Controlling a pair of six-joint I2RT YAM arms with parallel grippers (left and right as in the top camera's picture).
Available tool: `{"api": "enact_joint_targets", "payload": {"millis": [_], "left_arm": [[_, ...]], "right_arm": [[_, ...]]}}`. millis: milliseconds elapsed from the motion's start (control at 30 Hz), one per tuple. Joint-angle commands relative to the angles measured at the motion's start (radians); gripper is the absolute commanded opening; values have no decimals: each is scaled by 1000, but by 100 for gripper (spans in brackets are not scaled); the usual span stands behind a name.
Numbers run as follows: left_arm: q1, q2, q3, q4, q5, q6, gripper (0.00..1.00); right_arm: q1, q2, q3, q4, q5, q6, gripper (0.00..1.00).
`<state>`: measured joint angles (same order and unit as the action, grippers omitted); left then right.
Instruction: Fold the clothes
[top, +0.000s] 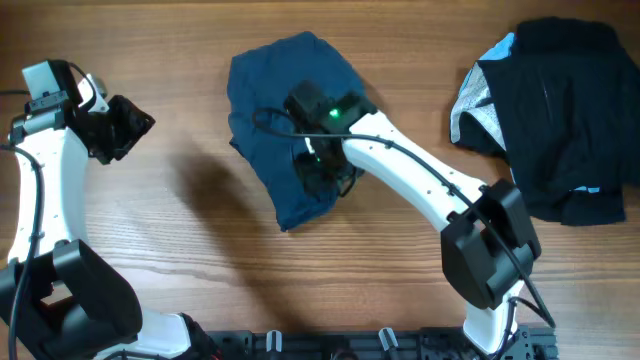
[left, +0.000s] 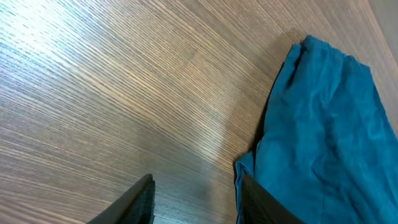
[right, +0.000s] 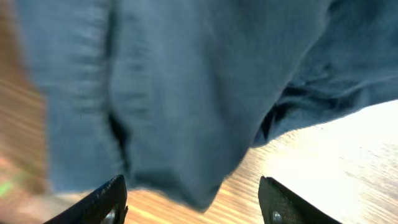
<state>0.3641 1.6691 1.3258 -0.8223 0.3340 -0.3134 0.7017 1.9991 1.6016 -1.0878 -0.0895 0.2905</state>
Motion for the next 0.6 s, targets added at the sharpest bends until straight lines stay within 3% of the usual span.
{"api": "enact_joint_targets", "payload": {"millis": [0, 233, 333, 367, 567], "left_arm": [[3, 3, 0, -2, -6, -9, 44], [3, 3, 0, -5, -6, -9, 44], [3, 3, 0, -5, -6, -10, 44], [3, 3, 0, -6, -5, -9, 44], [3, 3, 0, -30, 1, -9, 38]], "right_arm": [[0, 6, -85, 71, -39, 31, 68], [1, 6, -147, 194, -82, 35, 50], [1, 6, -149, 200, -100, 34, 22], [0, 6, -149, 206, -108, 35, 5], [-61, -76, 105, 100, -129, -3, 4]]}}
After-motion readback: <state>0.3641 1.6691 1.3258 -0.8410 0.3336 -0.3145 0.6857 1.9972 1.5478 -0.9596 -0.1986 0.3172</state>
